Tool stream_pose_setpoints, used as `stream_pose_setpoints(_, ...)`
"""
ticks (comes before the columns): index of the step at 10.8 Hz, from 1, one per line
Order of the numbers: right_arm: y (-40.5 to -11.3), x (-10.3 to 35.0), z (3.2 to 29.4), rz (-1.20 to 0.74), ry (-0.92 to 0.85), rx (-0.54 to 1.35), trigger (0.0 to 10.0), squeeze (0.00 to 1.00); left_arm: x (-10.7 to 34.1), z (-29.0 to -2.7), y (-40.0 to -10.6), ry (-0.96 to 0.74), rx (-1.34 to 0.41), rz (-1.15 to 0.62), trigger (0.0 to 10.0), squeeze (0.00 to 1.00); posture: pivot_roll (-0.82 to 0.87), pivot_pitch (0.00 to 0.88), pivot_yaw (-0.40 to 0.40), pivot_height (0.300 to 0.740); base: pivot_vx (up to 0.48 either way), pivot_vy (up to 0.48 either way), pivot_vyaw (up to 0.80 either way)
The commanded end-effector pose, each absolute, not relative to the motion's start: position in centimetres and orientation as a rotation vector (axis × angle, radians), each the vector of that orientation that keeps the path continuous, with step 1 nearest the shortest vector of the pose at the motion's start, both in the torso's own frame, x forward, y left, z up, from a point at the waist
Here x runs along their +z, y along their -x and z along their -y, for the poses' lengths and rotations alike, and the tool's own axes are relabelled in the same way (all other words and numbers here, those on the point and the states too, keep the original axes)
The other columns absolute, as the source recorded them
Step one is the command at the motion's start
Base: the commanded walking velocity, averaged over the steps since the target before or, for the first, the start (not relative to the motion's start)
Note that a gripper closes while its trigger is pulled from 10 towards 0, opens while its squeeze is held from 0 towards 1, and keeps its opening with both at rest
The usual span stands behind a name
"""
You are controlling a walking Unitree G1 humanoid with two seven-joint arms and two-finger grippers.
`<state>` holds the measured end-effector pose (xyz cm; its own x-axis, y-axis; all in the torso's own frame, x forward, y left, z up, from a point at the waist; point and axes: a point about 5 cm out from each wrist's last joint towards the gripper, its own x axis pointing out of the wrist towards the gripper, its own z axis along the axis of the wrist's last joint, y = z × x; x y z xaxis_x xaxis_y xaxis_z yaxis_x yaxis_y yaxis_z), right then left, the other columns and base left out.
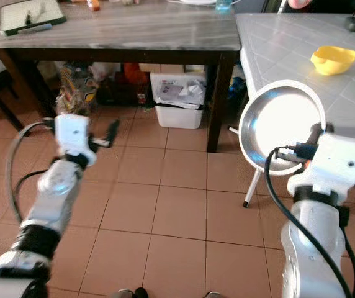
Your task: Setting the table
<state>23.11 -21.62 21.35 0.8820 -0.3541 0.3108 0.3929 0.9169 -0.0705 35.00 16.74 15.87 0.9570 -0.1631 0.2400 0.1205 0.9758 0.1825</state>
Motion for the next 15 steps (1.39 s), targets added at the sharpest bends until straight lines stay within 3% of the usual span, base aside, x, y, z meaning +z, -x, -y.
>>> stream_pose_setpoints(1, -22.5, 21.6, 21.8, 0.322, 0.126, -0.39, 10.0, 0.0, 15.6, -18.1, -34.6, -0.185, -0.099, 0.241, 10.0, 0.0, -0.03, 0.127, 0.049, 0.74, 0.0, 0.0, 0.0)
stream_pose_setpoints(2, -21.9, 20.7, 21.8, 0.283, 0.134, -0.356, 10.0, 0.0, 15.1, -20.3, -33.1, -0.252, -0.101, 0.217, 10.0, 0.0, -0.01, 0.118, 0.045, 0.74, 0.0, 0.0, 0.0)
stream_pose_setpoints(4, -21.2, 19.5, 22.4, 0.233, 0.157, -0.344, 10.0, 0.0, 13.6, -21.7, -30.7, -0.313, -0.142, 0.157, 10.0, 0.0, 0.02, 0.095, 0.043, 0.74, 0.0, 0.0, 0.0)
stream_pose_setpoints(9, -21.2, 18.6, 21.8, 0.221, 0.15, -0.323, 10.0, 0.0, 13.8, -19.8, -30.4, -0.264, -0.236, 0.144, 10.0, 0.0, 0.03, 0.061, 0.055, 0.74, 0.0, 0.0, 0.0)
stream_pose_setpoints(15, -21.0, 18.8, 21.8, 0.233, 0.153, -0.335, 10.0, 0.0, 14.1, -18.7, -30.7, -0.248, -0.289, 0.124, 10.0, 0.0, 0.01, 0.091, 0.081, 0.74, 0.324, 0.0, 0.0)
